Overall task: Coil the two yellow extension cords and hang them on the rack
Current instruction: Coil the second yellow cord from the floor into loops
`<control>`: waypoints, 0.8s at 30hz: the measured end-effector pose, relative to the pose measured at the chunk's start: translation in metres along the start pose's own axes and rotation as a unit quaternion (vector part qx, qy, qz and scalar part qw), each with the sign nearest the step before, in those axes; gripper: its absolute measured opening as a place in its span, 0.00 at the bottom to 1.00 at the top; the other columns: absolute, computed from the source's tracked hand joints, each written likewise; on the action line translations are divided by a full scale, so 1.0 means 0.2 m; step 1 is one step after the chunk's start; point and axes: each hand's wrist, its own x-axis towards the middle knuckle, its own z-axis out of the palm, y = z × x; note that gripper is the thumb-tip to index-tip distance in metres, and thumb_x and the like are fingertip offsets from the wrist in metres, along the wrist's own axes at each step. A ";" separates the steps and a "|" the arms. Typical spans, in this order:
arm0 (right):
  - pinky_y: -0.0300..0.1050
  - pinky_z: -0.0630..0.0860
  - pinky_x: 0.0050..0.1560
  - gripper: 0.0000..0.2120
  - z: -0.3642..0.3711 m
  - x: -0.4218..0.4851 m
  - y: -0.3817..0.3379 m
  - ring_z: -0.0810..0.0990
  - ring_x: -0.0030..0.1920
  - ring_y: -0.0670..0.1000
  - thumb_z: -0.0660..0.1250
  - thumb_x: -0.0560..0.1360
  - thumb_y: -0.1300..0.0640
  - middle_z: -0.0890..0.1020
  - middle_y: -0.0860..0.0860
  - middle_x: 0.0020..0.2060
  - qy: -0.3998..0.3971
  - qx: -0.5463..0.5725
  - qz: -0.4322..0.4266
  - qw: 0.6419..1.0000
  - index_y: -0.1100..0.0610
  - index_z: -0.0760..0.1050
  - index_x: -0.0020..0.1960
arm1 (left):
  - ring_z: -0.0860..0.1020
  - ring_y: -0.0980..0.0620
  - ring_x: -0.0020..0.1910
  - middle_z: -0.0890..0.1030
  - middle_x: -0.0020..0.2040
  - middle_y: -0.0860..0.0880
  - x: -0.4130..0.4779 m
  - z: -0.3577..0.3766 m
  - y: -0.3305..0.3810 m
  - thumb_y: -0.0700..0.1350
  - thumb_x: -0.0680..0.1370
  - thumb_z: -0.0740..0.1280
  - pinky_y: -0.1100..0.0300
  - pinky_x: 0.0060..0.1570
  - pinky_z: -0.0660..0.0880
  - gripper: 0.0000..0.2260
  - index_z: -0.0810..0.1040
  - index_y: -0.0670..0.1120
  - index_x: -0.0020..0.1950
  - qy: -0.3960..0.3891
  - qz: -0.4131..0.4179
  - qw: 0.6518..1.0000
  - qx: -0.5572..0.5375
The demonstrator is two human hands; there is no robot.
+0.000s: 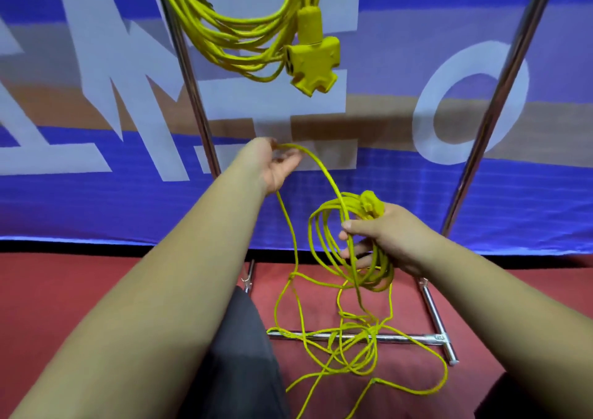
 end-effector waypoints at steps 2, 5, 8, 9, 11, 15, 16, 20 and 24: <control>0.67 0.82 0.48 0.06 0.02 0.01 -0.04 0.88 0.43 0.65 0.72 0.81 0.61 0.86 0.56 0.43 0.057 0.029 -0.019 0.998 0.53 0.80 0.57 | 0.81 0.37 0.50 0.76 0.54 0.36 -0.06 -0.02 -0.09 0.47 0.87 0.57 0.43 0.40 0.84 0.11 0.68 0.41 0.65 -0.029 -0.025 0.982 0.187; 0.64 0.85 0.40 0.05 0.00 0.04 -0.10 0.89 0.41 0.62 0.70 0.82 0.60 0.86 0.56 0.43 0.125 0.090 -0.035 0.987 0.56 0.79 0.57 | 0.85 0.43 0.49 0.82 0.52 0.40 -0.19 -0.01 -0.25 0.40 0.84 0.59 0.48 0.45 0.84 0.09 0.74 0.41 0.62 -0.062 -0.003 0.921 0.384; 0.57 0.85 0.32 0.07 -0.03 0.08 -0.12 0.90 0.42 0.59 0.68 0.83 0.60 0.86 0.57 0.48 0.171 0.167 -0.033 0.970 0.58 0.76 0.61 | 0.85 0.42 0.49 0.81 0.48 0.40 -0.26 -0.06 -0.40 0.34 0.81 0.61 0.51 0.46 0.82 0.06 0.75 0.42 0.54 -0.159 -0.056 0.836 0.522; 0.56 0.84 0.31 0.09 -0.04 0.10 -0.12 0.90 0.42 0.59 0.68 0.84 0.60 0.86 0.58 0.50 0.184 0.198 -0.029 0.962 0.59 0.75 0.63 | 0.83 0.41 0.49 0.79 0.47 0.39 -0.27 -0.08 -0.46 0.34 0.79 0.62 0.52 0.45 0.79 0.06 0.75 0.42 0.52 -0.204 -0.093 0.797 0.561; 0.55 0.84 0.31 0.11 -0.06 0.13 -0.10 0.90 0.43 0.59 0.67 0.84 0.60 0.86 0.58 0.52 0.209 0.247 -0.019 0.946 0.61 0.74 0.65 | 0.75 0.44 0.47 0.75 0.46 0.40 -0.25 -0.15 -0.57 0.35 0.76 0.65 0.54 0.44 0.71 0.07 0.76 0.43 0.53 -0.275 -0.121 0.726 0.619; 0.53 0.84 0.31 0.05 -0.09 0.16 -0.08 0.90 0.43 0.58 0.65 0.85 0.61 0.86 0.58 0.53 0.229 0.299 -0.015 0.926 0.60 0.75 0.60 | 0.78 0.49 0.43 0.83 0.47 0.46 -0.15 -0.18 -0.70 0.44 0.80 0.71 0.56 0.49 0.74 0.05 0.82 0.44 0.54 -0.282 0.000 0.573 0.770; 0.53 0.84 0.31 0.04 -0.10 0.17 -0.08 0.90 0.43 0.57 0.65 0.85 0.60 0.86 0.59 0.52 0.232 0.307 -0.021 0.923 0.59 0.75 0.58 | 0.80 0.48 0.44 0.85 0.48 0.46 -0.12 -0.18 -0.71 0.45 0.81 0.70 0.55 0.51 0.76 0.06 0.83 0.43 0.55 -0.262 0.010 0.574 0.776; 0.60 0.87 0.41 0.10 -0.15 0.18 -0.06 0.90 0.46 0.59 0.66 0.86 0.55 0.84 0.59 0.59 0.227 0.261 -0.034 0.938 0.58 0.74 0.64 | 0.83 0.47 0.38 0.85 0.44 0.43 -0.09 -0.15 -0.65 0.41 0.84 0.65 0.52 0.44 0.83 0.05 0.78 0.40 0.53 -0.218 -0.002 0.749 0.625; 0.48 0.84 0.34 0.10 -0.18 0.15 0.05 0.86 0.33 0.50 0.66 0.86 0.52 0.84 0.57 0.62 0.151 -0.035 0.047 0.987 0.54 0.74 0.65 | 0.84 0.51 0.35 0.86 0.43 0.46 -0.08 -0.09 -0.52 0.44 0.85 0.65 0.55 0.41 0.85 0.11 0.79 0.37 0.54 -0.145 0.036 0.897 0.415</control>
